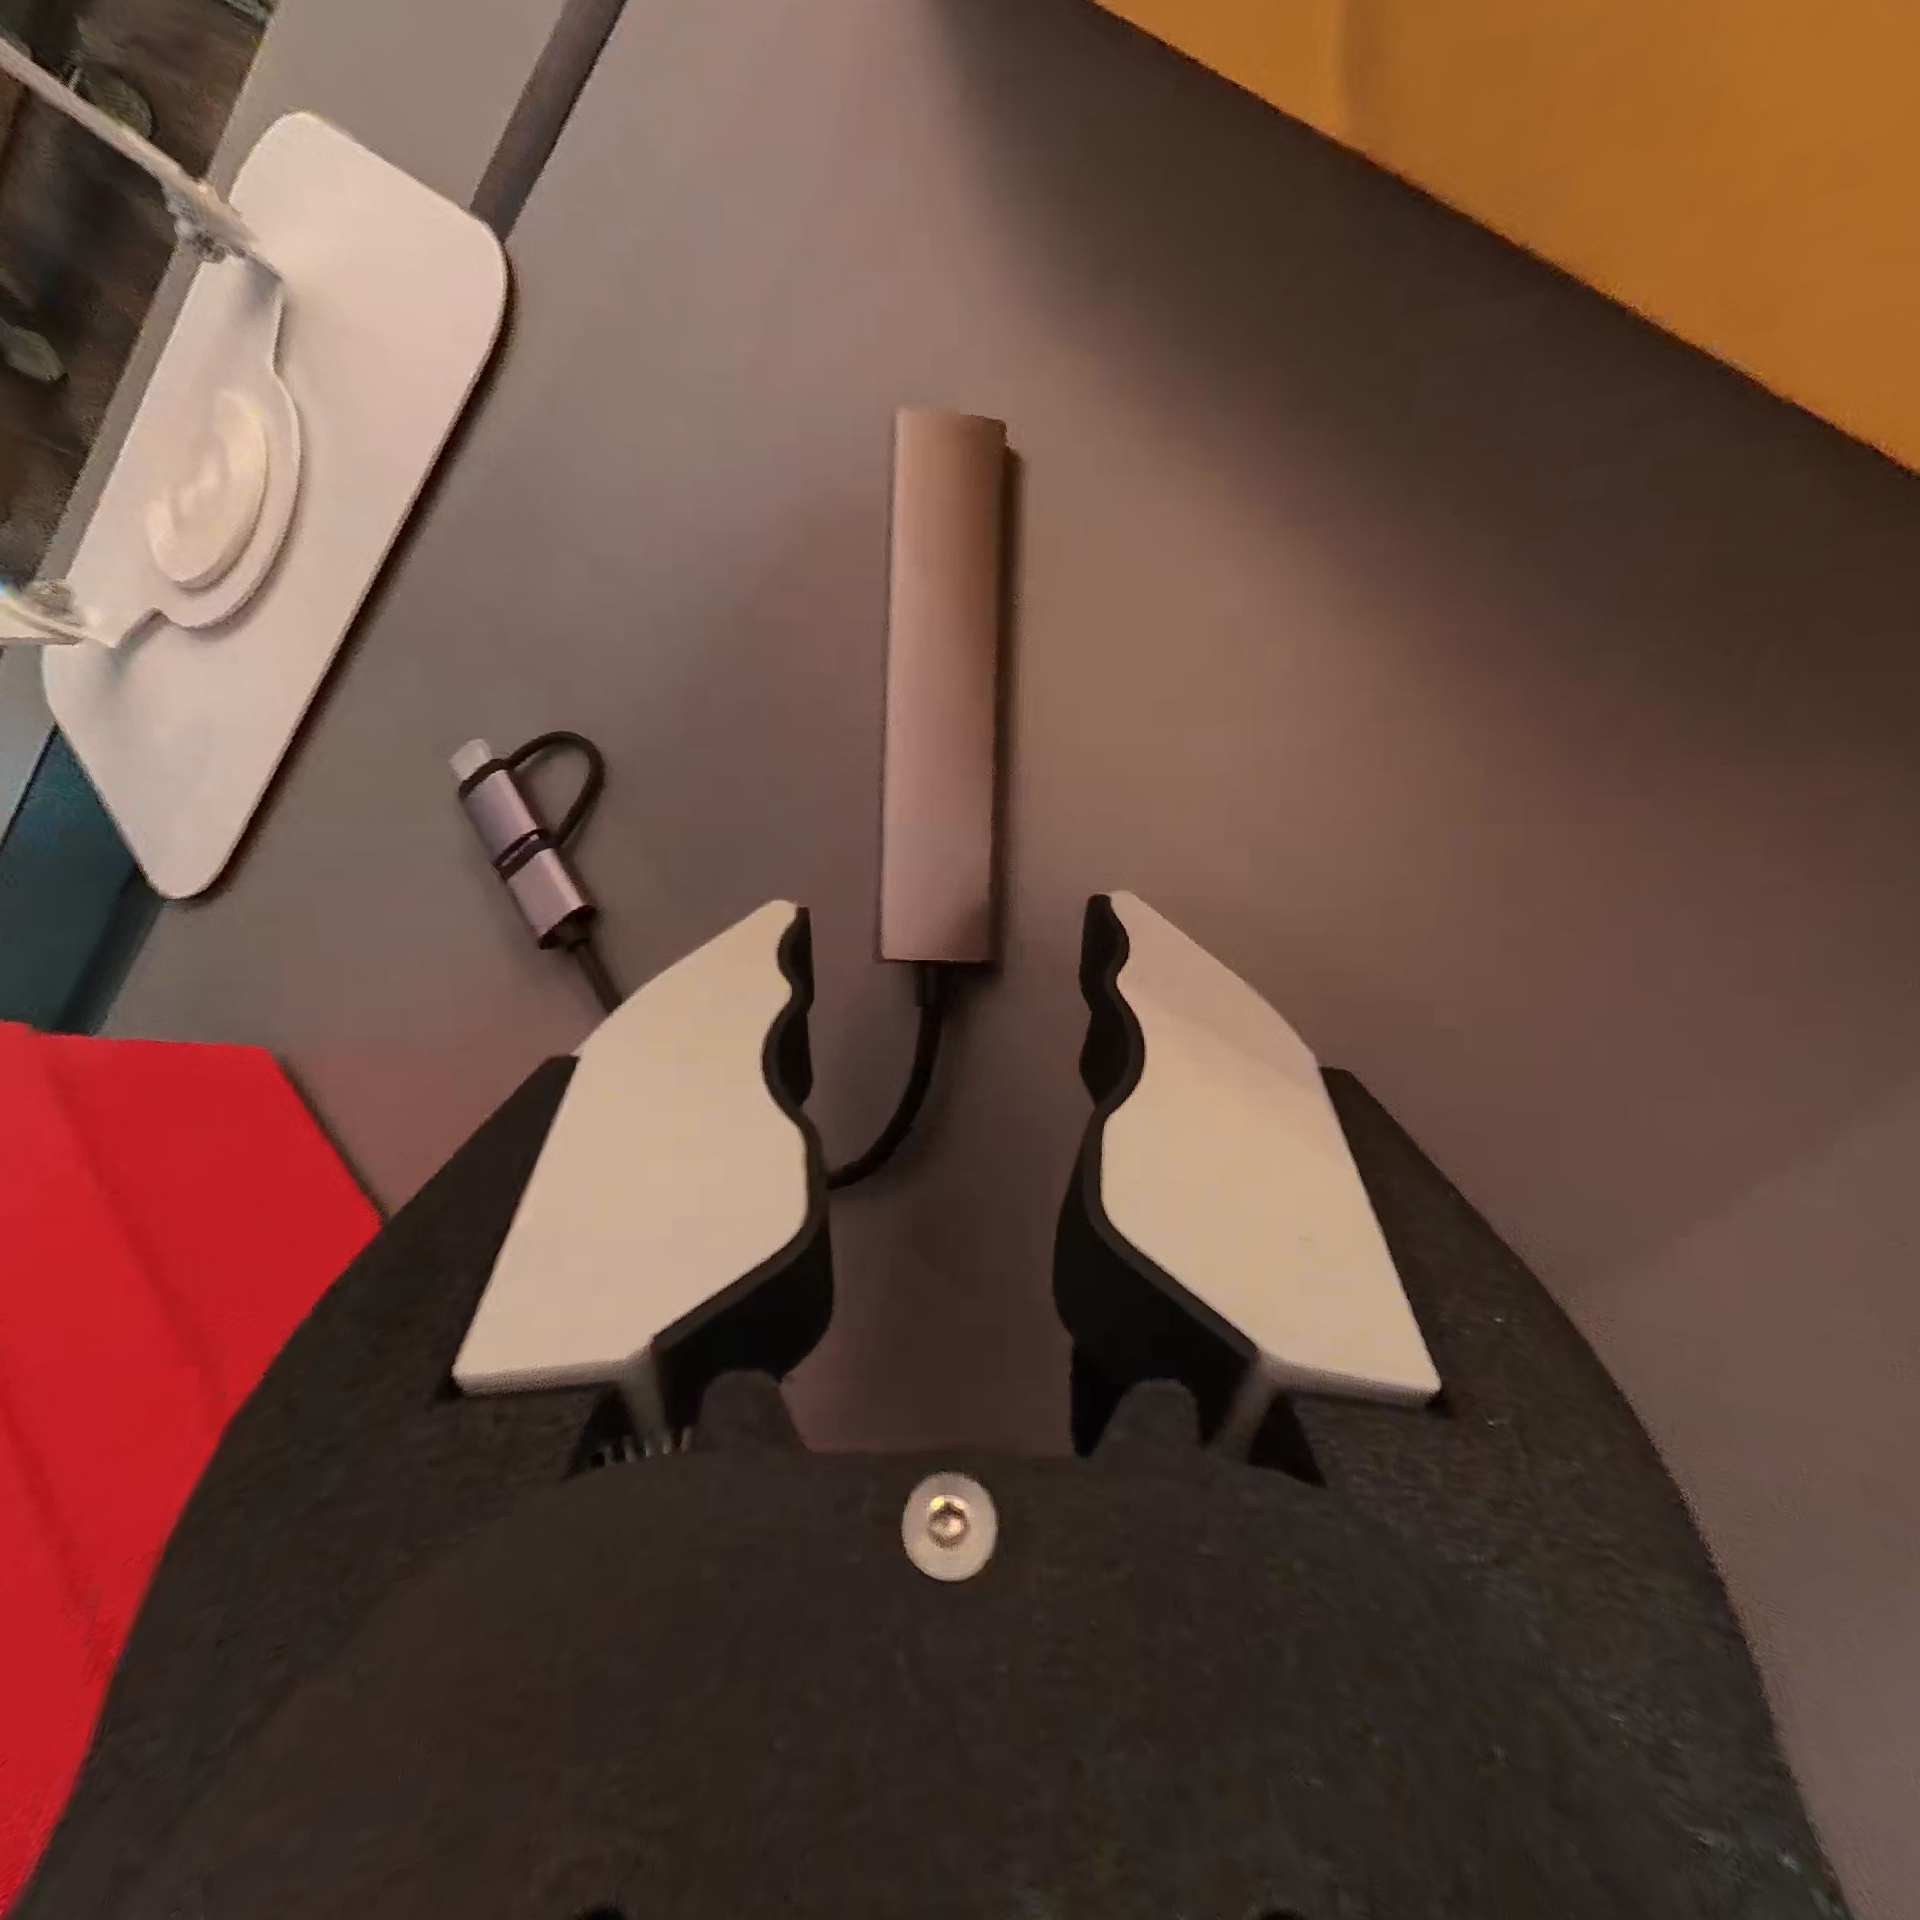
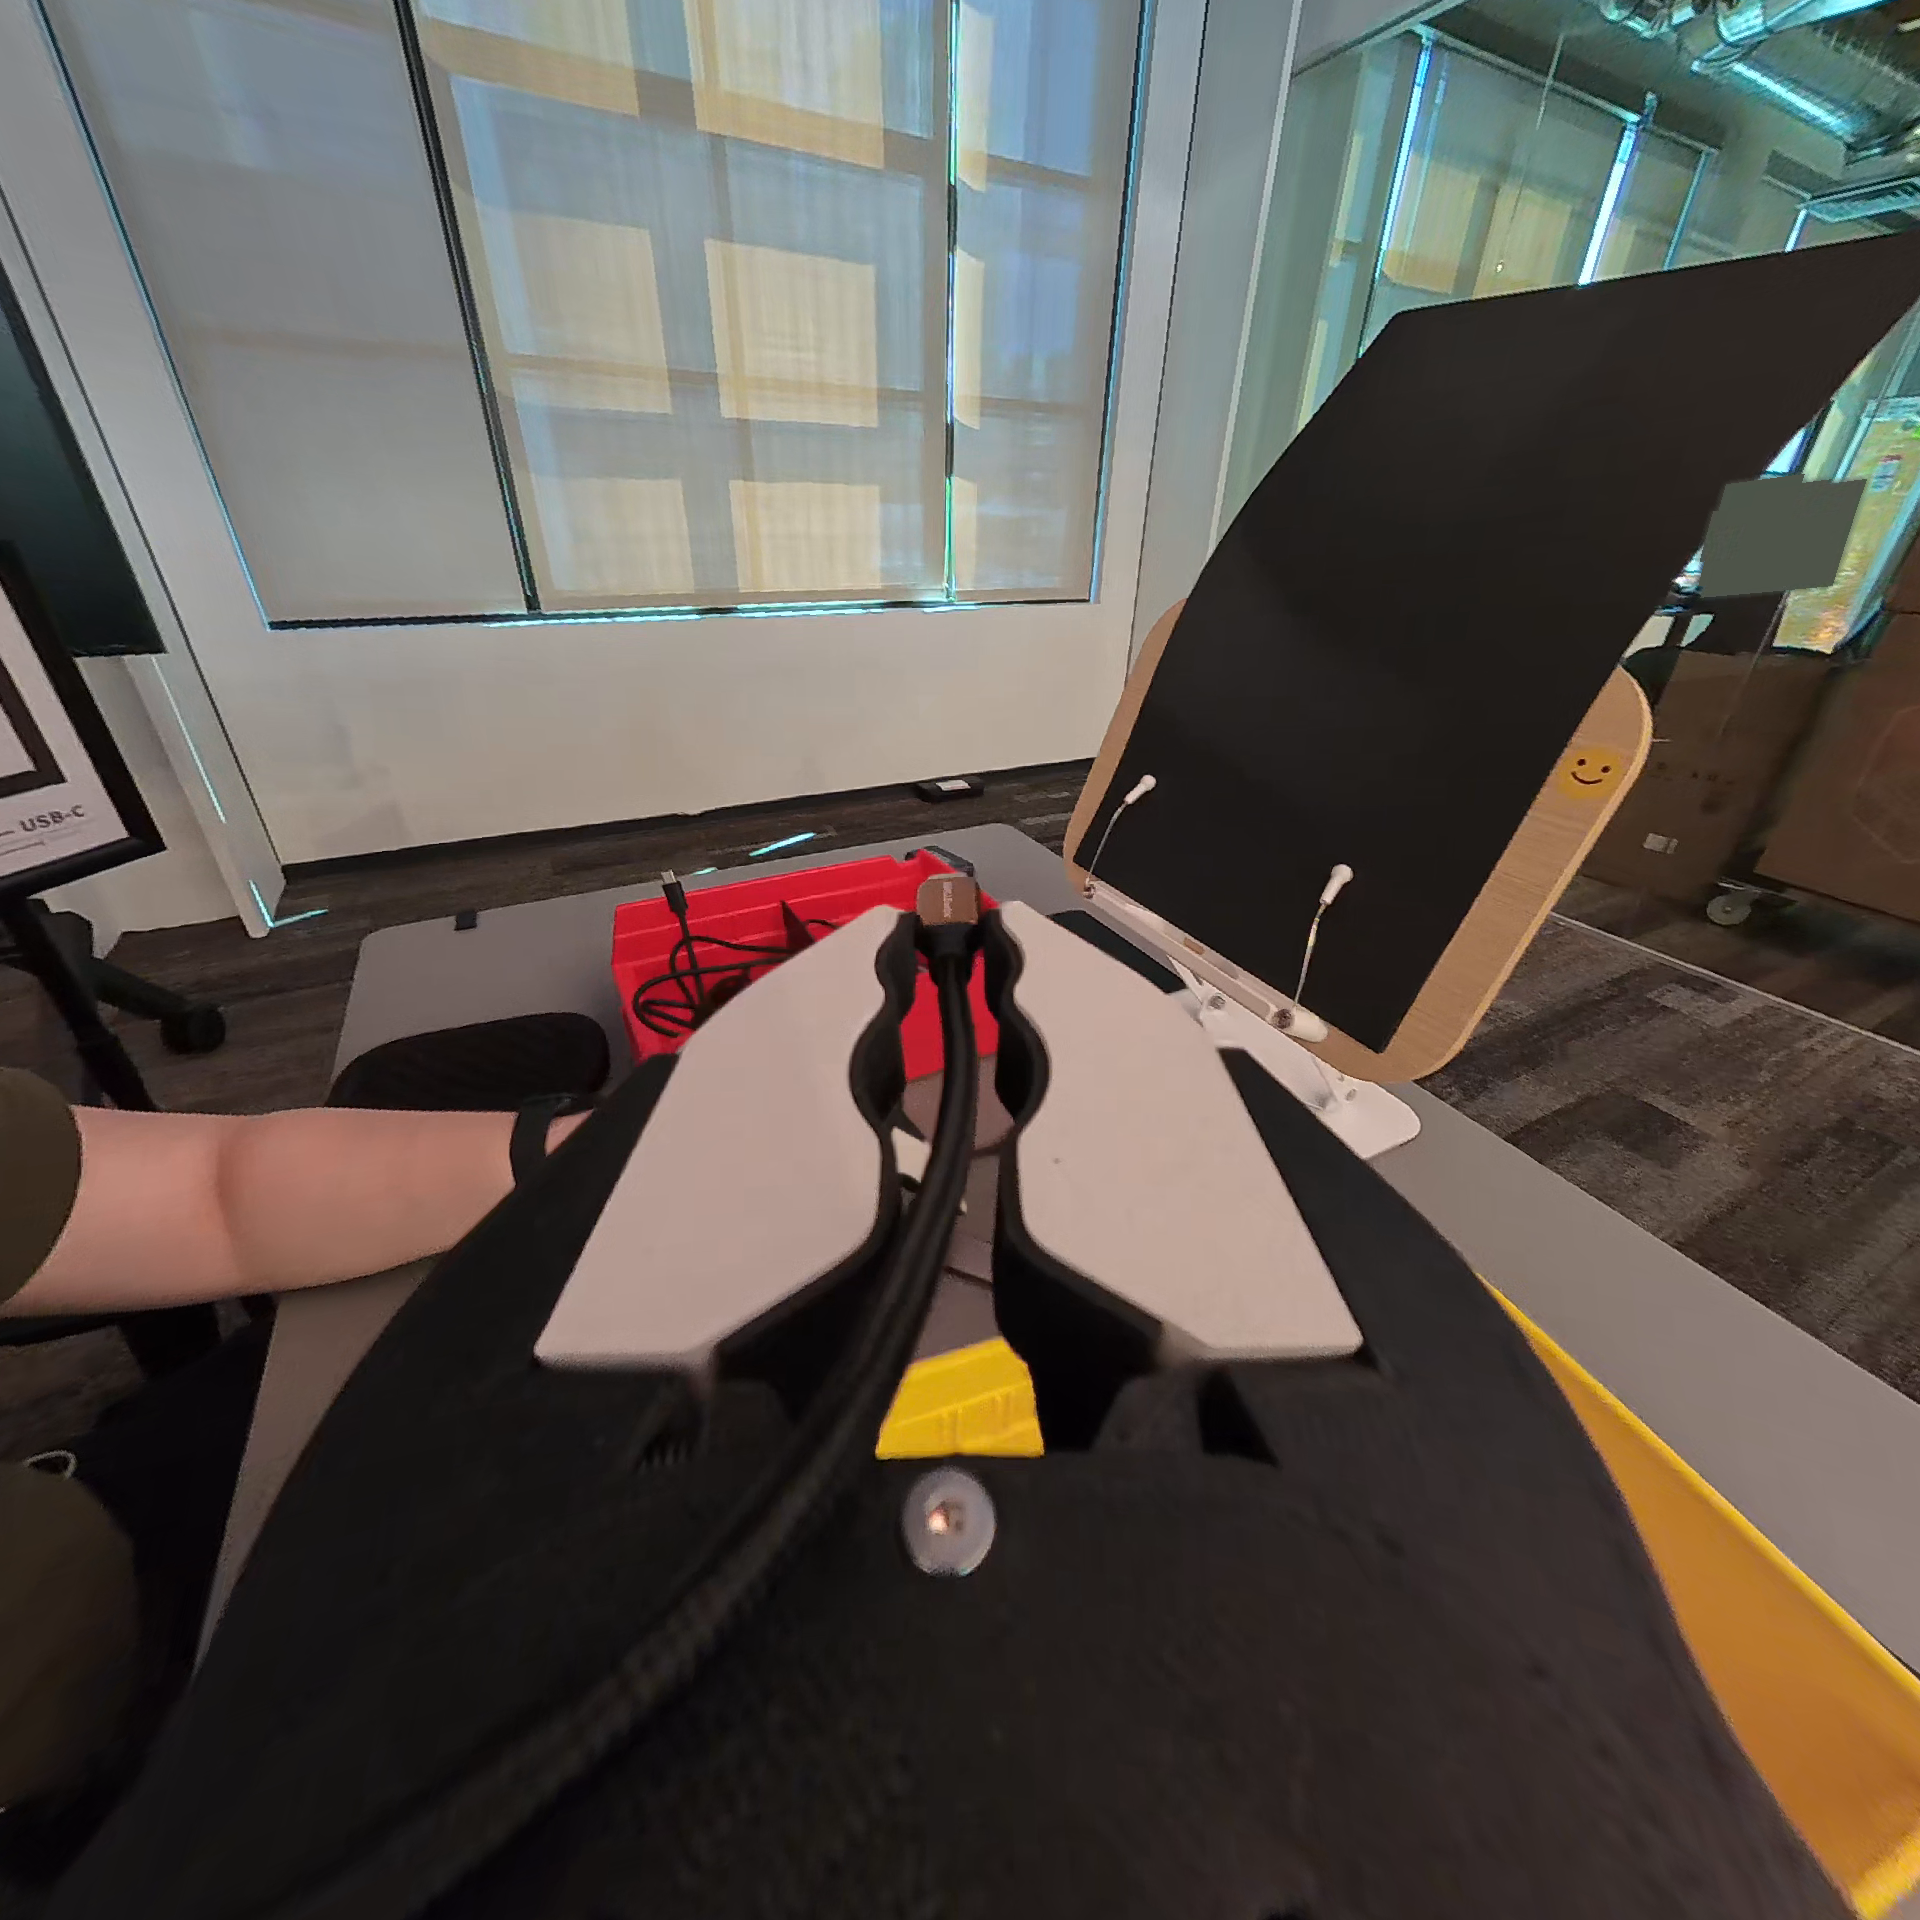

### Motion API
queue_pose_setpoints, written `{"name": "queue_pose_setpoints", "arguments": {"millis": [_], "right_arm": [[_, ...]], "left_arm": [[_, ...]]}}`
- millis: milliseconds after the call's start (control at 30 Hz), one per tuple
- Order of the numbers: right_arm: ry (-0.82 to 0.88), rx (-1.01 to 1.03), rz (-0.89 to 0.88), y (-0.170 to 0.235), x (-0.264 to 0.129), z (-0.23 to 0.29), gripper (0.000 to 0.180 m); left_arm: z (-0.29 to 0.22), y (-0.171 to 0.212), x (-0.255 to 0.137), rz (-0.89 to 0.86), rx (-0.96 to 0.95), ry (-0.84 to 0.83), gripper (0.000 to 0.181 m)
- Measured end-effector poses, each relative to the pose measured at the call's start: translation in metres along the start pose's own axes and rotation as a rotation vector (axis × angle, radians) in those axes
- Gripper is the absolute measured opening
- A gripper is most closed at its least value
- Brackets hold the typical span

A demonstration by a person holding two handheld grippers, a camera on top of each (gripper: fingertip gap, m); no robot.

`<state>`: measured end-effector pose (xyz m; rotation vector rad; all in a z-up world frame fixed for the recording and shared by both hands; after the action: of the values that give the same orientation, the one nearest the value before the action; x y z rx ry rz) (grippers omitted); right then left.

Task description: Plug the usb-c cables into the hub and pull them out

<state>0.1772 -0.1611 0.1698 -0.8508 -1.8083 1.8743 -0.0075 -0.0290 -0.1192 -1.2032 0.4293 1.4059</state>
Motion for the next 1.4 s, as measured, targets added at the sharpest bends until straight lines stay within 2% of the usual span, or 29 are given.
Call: {"name": "queue_pose_setpoints", "arguments": {"millis": [167, 300, 433, 533, 733, 867, 1133, 1400], "right_arm": [[-0.010, -0.004, 0.001, 0.001, -0.005, -0.002, 0.013], [-0.022, -0.016, 0.006, 0.002, -0.010, 0.000, 0.013], [-0.032, -0.022, 0.014, 0.002, -0.012, 0.002, 0.013], [-0.035, -0.019, 0.044, 0.006, -0.006, 0.001, 0.013], [-0.042, -0.019, 0.101, 0.010, 0.018, 0.001, 0.013], [-0.045, -0.026, 0.180, 0.017, 0.047, 0.004, 0.013], [0.018, -0.151, 0.209, 0.032, 0.137, 0.019, 0.013], [0.209, -0.358, 0.171, 0.037, 0.173, 0.038, 0.013]], "left_arm": [[0.000, -0.004, 0.006, -0.045, -0.041, 0.035, 0.041], [0.004, -0.005, 0.012, -0.060, -0.060, 0.000, 0.023], [0.006, -0.008, 0.014, -0.045, -0.034, -0.037, 0.022], [0.011, -0.007, 0.011, -0.006, -0.072, 0.047, 0.022], [0.024, -0.026, -0.038, -0.108, -0.248, 0.395, 0.021], [0.048, -0.037, -0.080, -0.223, -0.284, 0.428, 0.021], [0.081, -0.031, -0.160, -0.559, -0.437, 0.663, 0.021], [0.094, -0.021, -0.177, -0.639, -0.487, 0.647, 0.021]]}}
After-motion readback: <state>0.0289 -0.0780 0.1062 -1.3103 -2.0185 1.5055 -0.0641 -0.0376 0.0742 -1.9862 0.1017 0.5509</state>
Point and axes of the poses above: each gripper's, where its closed fingertips meet, x out along the fingers, y out of its underside, z = x × y across the jaws, the point moved 4 cm from there along -x, back along the fingers, and after that the axes turned 13 degrees about z, right-handed, at the moved point
